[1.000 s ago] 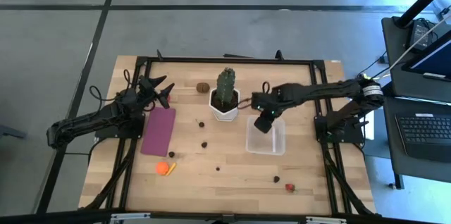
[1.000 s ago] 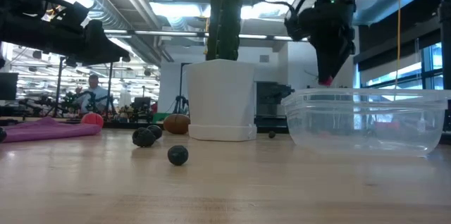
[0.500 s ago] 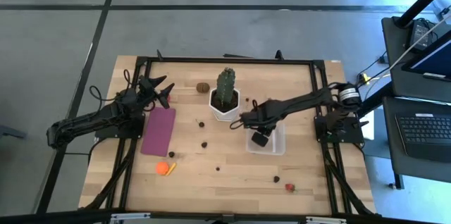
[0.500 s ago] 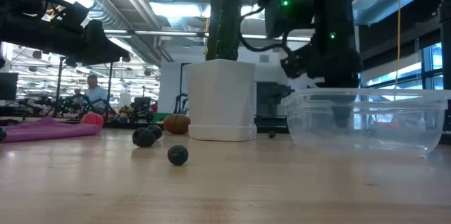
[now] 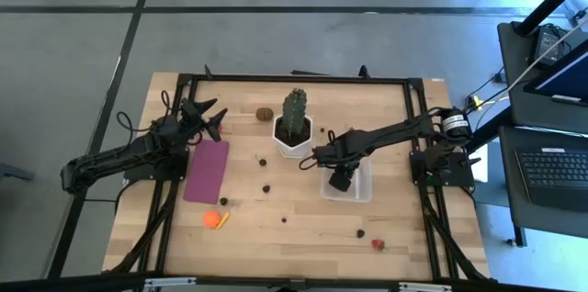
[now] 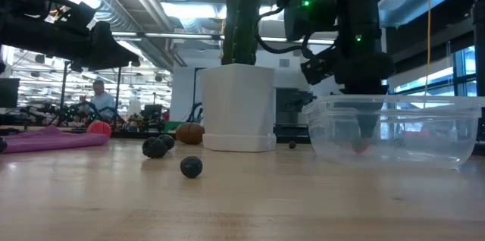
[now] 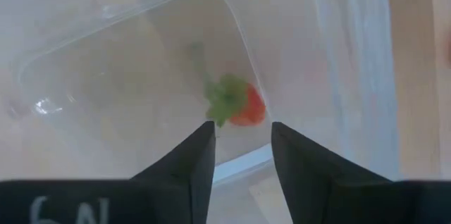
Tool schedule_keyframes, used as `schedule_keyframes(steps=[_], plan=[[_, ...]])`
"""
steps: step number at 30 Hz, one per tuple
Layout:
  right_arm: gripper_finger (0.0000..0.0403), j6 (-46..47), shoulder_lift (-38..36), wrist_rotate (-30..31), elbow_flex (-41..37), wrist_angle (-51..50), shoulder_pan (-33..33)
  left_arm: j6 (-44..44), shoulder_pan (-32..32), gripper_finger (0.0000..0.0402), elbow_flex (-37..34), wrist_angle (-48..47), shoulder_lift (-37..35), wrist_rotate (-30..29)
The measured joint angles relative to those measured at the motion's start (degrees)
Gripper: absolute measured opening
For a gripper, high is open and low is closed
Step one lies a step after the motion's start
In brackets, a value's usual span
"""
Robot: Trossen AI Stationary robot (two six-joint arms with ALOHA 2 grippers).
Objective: Pick and placing Produce into tupperware
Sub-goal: Put the strawberry into the transparent bin
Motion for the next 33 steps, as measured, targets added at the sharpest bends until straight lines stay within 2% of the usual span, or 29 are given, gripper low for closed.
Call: schedule_keyframes(steps=[5,14,18,26,29,33], plan=[[0.0184,-1.30,0.00,-0.06,0.00,-0.15,-0.02,-0.04,0.00,0.0244,0.00,0.02,0.00,0.00],[0.0296,-2.80,0.00,-0.41,0.39,-4.62,-0.17,-0.09,0.00,0.0244,0.00,0.04,0.00,0.00],[0.0311,-2.95,0.00,-0.41,2.35,-6.36,-0.17,-0.11,0.00,0.0244,0.00,0.04,0.00,0.00],[0.0312,-12.72,-0.56,0.39,11.47,-8.73,-0.16,-0.01,0.00,0.0244,0.00,0.04,0.00,-0.01],[0.0312,-17.17,-1.77,6.51,14.56,-10.14,-0.32,0.02,0.00,0.0244,0.00,0.05,0.00,-0.01],[0.0312,-17.45,-4.29,22.95,16.87,-12.26,-1.13,0.02,0.00,0.0244,0.00,0.04,0.00,-0.02]])
